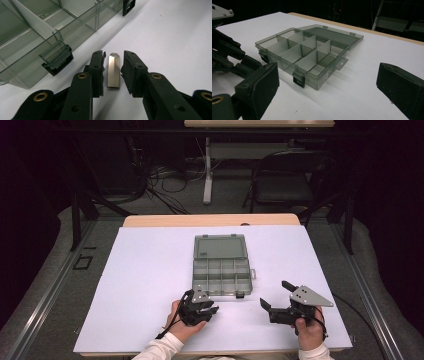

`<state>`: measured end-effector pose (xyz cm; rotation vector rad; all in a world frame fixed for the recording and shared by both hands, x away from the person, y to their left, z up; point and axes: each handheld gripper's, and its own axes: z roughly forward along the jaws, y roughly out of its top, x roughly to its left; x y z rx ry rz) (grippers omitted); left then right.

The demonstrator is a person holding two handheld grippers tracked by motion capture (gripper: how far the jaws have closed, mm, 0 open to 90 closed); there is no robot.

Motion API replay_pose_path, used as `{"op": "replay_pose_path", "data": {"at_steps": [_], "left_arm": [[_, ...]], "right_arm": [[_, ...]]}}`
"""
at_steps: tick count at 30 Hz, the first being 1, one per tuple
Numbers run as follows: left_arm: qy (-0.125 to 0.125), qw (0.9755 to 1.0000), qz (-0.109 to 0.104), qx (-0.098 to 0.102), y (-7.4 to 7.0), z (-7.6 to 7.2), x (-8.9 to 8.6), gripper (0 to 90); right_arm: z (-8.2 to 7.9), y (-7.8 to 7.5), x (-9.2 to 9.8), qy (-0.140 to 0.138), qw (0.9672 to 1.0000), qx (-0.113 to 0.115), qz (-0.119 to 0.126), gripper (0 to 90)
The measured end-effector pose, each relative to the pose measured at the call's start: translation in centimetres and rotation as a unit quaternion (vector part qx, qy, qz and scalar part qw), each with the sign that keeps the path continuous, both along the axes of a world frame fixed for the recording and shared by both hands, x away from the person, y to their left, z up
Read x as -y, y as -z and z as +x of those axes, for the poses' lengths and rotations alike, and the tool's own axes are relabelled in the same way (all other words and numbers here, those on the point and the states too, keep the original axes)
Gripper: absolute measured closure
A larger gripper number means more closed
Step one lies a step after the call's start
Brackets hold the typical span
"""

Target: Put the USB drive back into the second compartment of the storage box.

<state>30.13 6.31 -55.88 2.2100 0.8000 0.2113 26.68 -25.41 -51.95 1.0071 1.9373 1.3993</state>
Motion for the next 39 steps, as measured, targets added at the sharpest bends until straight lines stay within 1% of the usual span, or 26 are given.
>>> {"op": "replay_pose_path", "data": {"at_steps": [3, 8, 14, 22, 25, 39], "left_arm": [[0.004, 1.0, 0.003, -0.001, 0.06, 0.02, 0.09, 71.4], [0.002, 1.0, 0.004, 0.005, 0.18, -0.06, 0.25, 72.3], [0.001, 1.0, 0.008, 0.003, 0.27, -0.03, 0.34, 73.3], [-0.004, 0.9999, 0.009, 0.009, 0.34, -0.12, 0.42, 75.5], [-0.001, 0.9997, 0.018, 0.015, 0.3, -0.19, 0.46, 76.3], [-0.001, 0.9997, 0.016, 0.016, 0.37, -0.19, 0.46, 78.8]], "right_arm": [[0.0, 0.0, 0.01, 0.0, 1.0, 0.0, 0.0, 4.3], [0.0, 0.01, 0.01, 0.0, 1.0, -0.001, 0.0, 4.5], [0.02, 0.02, 0.01, -0.001, 1.0, -0.001, -0.002, 4.6], [0.07, 0.05, 0.02, -0.001, 1.0, -0.003, -0.003, 5.0], [0.08, 0.08, 0.05, -0.001, 1.0, -0.006, -0.005, 5.2], [0.2, 0.2, 0.06, 0.0, 1.0, -0.006, -0.004, 5.6]]}}
